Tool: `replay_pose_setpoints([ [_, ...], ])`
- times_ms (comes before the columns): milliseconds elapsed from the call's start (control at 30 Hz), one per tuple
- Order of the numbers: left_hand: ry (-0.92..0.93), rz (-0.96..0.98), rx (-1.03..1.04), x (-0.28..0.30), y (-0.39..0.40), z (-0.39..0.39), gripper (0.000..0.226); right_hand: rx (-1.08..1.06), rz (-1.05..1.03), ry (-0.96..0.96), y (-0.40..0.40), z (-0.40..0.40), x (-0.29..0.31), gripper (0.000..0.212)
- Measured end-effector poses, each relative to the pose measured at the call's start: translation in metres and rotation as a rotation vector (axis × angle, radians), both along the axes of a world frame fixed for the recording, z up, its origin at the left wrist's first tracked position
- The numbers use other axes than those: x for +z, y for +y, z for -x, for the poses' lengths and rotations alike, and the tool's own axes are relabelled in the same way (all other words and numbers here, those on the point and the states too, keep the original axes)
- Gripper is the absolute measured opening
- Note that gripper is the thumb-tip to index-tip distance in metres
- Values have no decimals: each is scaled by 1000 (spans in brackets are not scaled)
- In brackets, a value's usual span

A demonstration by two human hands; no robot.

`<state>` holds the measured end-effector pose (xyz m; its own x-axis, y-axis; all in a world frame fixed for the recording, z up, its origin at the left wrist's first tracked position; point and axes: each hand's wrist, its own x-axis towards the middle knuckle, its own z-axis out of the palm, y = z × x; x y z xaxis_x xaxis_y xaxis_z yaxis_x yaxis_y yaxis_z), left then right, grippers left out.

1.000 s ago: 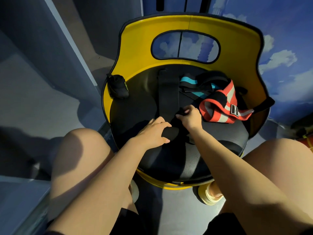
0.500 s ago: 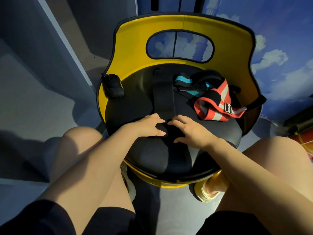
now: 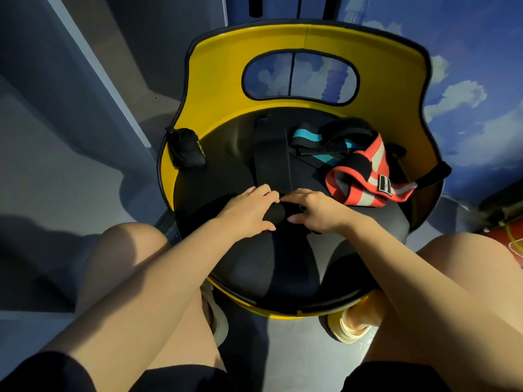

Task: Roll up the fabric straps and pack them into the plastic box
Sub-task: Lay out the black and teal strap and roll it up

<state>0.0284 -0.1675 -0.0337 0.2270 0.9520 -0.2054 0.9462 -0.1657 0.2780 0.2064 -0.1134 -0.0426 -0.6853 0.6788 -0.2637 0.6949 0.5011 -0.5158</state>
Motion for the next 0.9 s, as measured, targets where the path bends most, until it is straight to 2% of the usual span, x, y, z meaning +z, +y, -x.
replay_pose_setpoints([
  [200, -205, 160, 155, 4, 20, 3, 51, -3, 3, -40, 16, 4, 8, 51],
  [267, -229, 215, 164, 5, 29, 6, 53, 0, -81, 25, 15, 5, 10, 47],
  [400, -269, 314, 191, 2, 43, 14, 55, 136, -400, 104, 2, 0, 1, 39],
  [500, -304, 350, 209, 2, 48, 16, 56, 209, -475, 35, 1, -3, -9, 56],
  [567, -261, 307, 183, 4, 47, 15, 56, 205, -484, 16, 0, -1, -12, 64],
  [700, -84, 52, 96, 11, 33, 9, 50, 97, -386, 64, 5, 6, -10, 58],
  [800, 142, -123, -31, 4, 21, 6, 64, 57, -286, 55, 16, 9, -6, 57],
  [900, 223, -185, -27, -8, 15, 2, 70, 32, -198, 59, 25, 11, -2, 57],
])
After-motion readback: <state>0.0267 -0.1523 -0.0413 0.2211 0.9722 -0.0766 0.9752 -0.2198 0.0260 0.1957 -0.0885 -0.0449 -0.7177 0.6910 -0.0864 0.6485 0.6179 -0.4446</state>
